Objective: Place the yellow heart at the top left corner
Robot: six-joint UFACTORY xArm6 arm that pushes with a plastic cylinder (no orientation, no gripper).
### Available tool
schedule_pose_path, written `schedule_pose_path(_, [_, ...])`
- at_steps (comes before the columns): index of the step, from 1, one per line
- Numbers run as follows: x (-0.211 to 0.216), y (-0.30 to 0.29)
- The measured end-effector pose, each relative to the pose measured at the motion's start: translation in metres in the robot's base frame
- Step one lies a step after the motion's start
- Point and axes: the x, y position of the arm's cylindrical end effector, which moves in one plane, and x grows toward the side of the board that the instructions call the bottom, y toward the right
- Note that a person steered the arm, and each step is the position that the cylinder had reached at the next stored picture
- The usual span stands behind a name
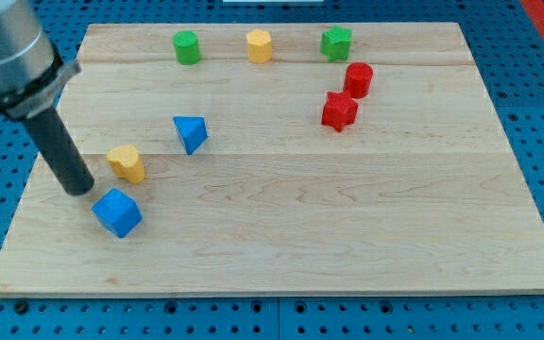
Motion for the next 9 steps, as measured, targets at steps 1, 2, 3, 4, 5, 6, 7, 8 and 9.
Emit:
schedule_pose_path(1, [0.001, 0.047])
schedule_pose_path(2, [-0.021, 0.057])
schedule_pose_path(3, [-0.047, 0.036])
schedule_pose_path(4, [-0.051, 0.016])
schedule_pose_path(5, [-0.057, 0.005])
schedule_pose_path(6, [-0.095, -0.018])
schedule_pose_path(7, [-0.119, -0.007])
schedule_pose_path(8, [-0.145, 0.021])
schedule_pose_path(9, [-0.122, 0.041])
